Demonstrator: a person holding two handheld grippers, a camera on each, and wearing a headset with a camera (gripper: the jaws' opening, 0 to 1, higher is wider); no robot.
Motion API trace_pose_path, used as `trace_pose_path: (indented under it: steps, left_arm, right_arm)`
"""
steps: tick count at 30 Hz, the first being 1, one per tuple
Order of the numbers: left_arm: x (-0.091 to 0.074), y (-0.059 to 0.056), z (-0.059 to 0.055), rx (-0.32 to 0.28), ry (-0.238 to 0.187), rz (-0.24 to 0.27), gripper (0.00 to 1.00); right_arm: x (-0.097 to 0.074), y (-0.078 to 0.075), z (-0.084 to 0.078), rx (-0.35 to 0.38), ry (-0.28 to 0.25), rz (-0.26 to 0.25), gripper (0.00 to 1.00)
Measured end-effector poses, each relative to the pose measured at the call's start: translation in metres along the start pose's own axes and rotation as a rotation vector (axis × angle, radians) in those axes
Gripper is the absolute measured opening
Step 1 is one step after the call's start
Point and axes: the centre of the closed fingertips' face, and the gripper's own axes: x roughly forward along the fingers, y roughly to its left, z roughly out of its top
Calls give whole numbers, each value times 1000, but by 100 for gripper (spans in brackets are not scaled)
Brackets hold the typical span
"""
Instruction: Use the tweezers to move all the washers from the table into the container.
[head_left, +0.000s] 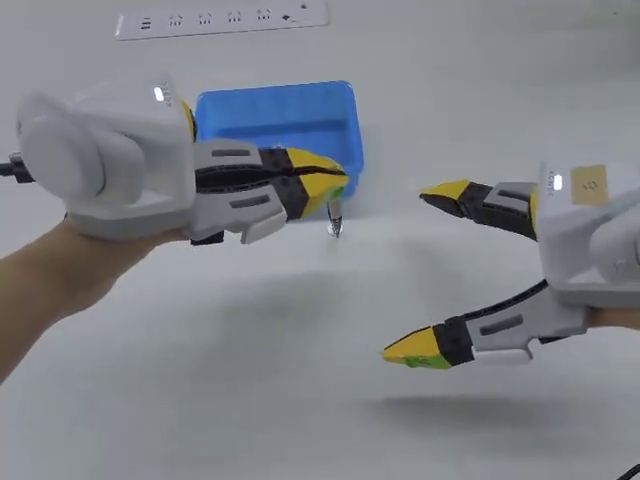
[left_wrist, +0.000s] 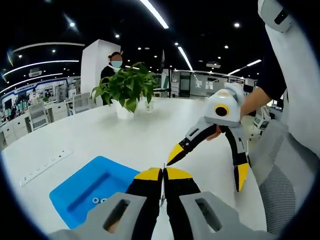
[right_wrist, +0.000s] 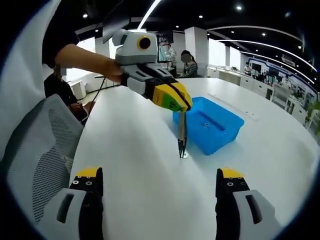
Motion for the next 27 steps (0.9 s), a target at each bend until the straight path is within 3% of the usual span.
trace_pose_path:
  steps: [4,9,14,20,21,27]
  left_arm:
    - [0,0,-2,-5,17,-15,5]
    - [1,-1,-4,-22,28,-27,5]
    - [1,-1,-6,-31,40,-31,5]
    - [1,-2,-8,-29,49,-33,6]
    - [1,-1,-9,-29,50,-32,6]
    - [2,-2,-9,-27,53,-31,6]
  right_arm:
    - [19,-10,13,24,-36,40,77]
    - [39,-26,21,13,-23,83,58]
    - [54,-35,27,19,-12,140,33]
    - [58,-31,22,-35,38,220,16]
    - [58,-28,22,-94,44,238,13]
    - [57,-28,21,-179,60,228,11]
